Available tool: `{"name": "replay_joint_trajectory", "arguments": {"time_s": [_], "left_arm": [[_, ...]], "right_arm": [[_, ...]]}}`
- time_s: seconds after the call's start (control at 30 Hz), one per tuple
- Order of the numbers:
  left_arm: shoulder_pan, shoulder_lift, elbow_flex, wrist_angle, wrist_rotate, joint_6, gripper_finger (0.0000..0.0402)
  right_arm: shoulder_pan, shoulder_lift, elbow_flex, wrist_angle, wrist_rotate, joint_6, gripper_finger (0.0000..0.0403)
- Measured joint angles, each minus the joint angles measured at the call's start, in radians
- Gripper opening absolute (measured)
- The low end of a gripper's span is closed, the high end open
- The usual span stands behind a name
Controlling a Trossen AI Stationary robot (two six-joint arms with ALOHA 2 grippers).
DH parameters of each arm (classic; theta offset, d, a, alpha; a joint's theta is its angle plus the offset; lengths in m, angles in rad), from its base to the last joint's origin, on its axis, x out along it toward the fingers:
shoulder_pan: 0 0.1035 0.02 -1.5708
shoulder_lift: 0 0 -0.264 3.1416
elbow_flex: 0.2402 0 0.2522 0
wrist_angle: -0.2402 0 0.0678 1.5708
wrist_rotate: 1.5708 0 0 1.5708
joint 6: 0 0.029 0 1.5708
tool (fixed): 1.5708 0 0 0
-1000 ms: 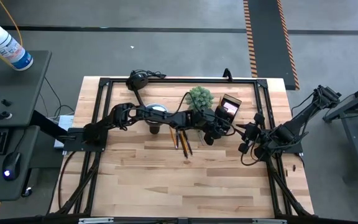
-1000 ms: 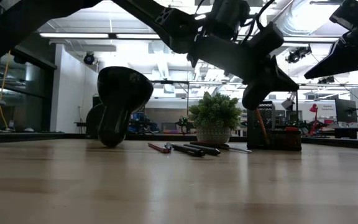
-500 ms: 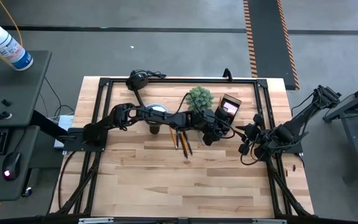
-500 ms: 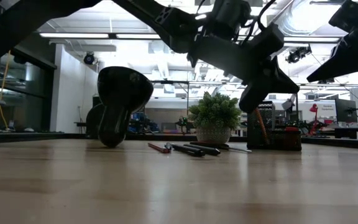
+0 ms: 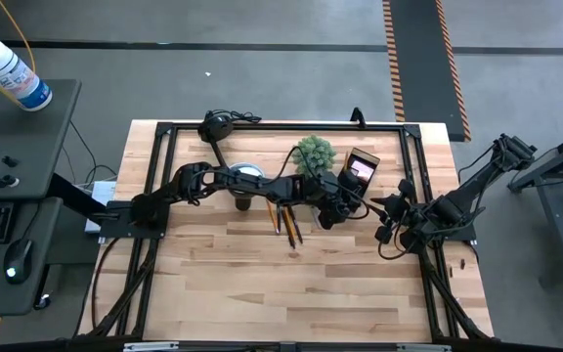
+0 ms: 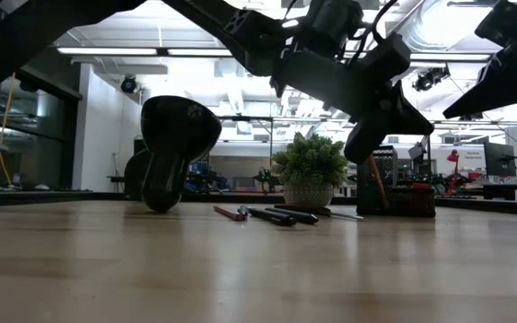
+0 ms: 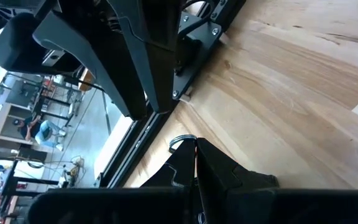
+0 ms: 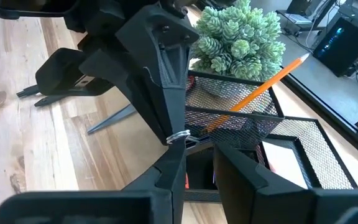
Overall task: Pick and place office supplies into organizer
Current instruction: Put the black binder clip into the desk organizer
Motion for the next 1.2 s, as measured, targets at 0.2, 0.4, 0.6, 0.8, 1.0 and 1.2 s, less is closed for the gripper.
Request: {"name": "replay_joint_trajectory", "arguments": {"time_s": [0.2, 0.4, 0.6, 0.8, 1.0, 1.2], "left_arm": [[0.0, 0.0, 0.0, 0.003, -0.005, -0.033, 0.0], [0.0, 0.0, 0.004, 0.007, -0.016, -0.034, 0.0], [0.006, 0.0, 0.057, -0.074, -0.008, -0.054, 0.0], [0.012, 0.0, 0.073, -0.099, -0.016, -0.06, 0.0], [0.019, 0.0, 0.073, -0.105, -0.043, -0.068, 0.0], [0.019, 0.0, 0.073, -0.095, -0.066, -0.116, 0.0]], "right_arm": [[0.0, 0.0, 0.0, 0.0, 0.0, 0.0, 0.0074], [0.0, 0.0, 0.0, 0.011, 0.0, -0.019, 0.0074], [0.0, 0.0, 0.0, 0.011, 0.0, -0.02, 0.0074], [0.0, 0.0, 0.0, 0.01, 0.005, -0.037, 0.0074], [0.0, 0.0, 0.0, 0.011, 0.004, -0.037, 0.0074], [0.0, 0.0, 0.001, 0.011, 0.01, -0.038, 0.0074]]}}
